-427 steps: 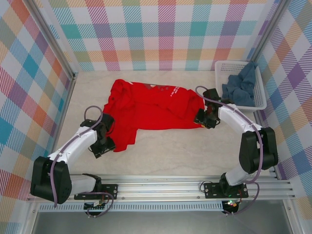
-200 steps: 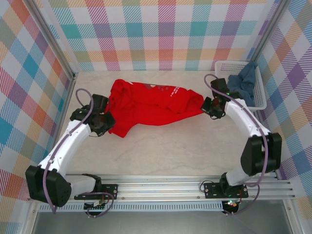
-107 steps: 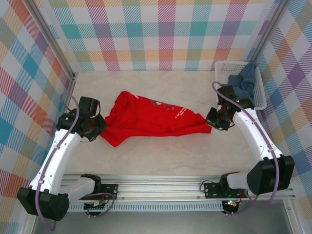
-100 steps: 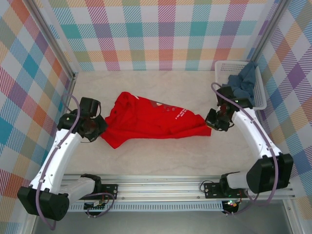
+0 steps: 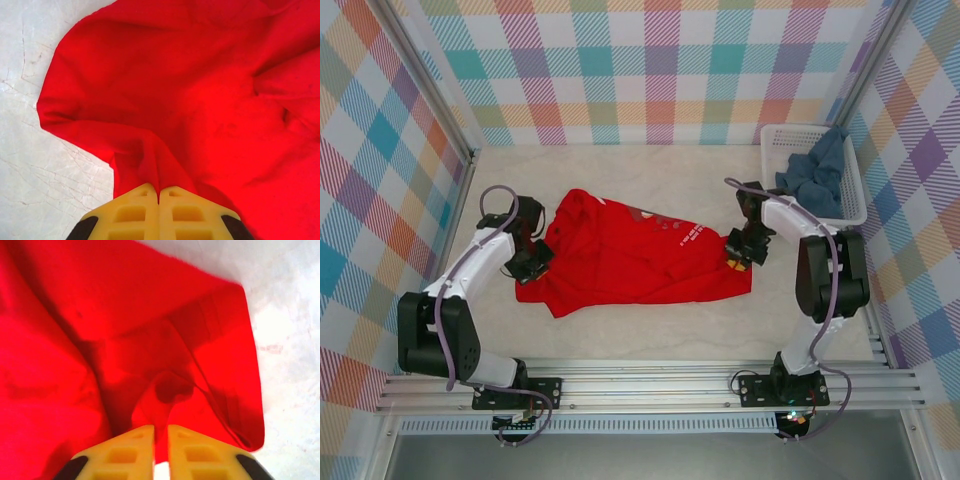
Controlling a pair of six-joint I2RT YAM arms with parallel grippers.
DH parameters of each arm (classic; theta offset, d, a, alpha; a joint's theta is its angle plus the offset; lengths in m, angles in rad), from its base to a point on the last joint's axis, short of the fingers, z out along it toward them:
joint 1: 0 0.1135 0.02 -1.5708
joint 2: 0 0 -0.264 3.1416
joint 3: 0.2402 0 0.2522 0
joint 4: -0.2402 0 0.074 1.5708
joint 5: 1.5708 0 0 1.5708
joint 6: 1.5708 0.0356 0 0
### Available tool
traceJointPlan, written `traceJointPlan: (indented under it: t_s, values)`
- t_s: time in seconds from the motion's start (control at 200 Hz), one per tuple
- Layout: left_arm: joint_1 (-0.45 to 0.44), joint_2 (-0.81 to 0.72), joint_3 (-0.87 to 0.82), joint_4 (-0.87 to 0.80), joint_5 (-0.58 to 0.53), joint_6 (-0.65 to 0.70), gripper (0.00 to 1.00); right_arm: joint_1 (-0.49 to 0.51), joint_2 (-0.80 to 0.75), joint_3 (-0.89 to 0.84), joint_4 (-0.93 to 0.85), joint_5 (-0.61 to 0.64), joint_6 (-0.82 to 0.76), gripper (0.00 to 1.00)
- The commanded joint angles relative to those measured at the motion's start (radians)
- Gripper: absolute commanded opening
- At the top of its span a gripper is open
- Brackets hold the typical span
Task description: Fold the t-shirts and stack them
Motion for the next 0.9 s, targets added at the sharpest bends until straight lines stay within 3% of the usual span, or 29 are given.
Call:
traceJointPlan:
  t_s: [0.0, 0.13, 0.32, 0.45, 0.56, 0.895]
  values:
    - [0.013, 0.010, 0.031, 0.010, -0.004, 0.037, 0.00, -0.002, 0.001, 0.037, 0.032, 0.032, 0.035, 0.25]
    - [0.013, 0.003, 0.017, 0.010, -0.006, 0.048, 0.00, -0.002, -0.101, -0.032, 0.043, 0.079, 0.054, 0.31]
    - [0.013, -0.021, -0.002, 0.016, 0.002, 0.048, 0.00, -0.002, -0.228, -0.208, 0.122, 0.026, 0.111, 0.19]
    - [0.013, -0.020, -0.005, 0.016, 0.009, 0.050, 0.00, -0.010, -0.190, -0.244, 0.173, -0.003, 0.140, 0.17]
    - [0.013, -0.021, -0.008, 0.016, 0.014, 0.054, 0.00, -0.016, -0.153, -0.248, 0.249, -0.025, 0.127, 0.22]
    - [0.013, -0.023, -0.008, 0.017, 0.024, 0.055, 0.00, -0.019, -0.072, -0.212, 0.249, -0.028, 0.129, 0.24]
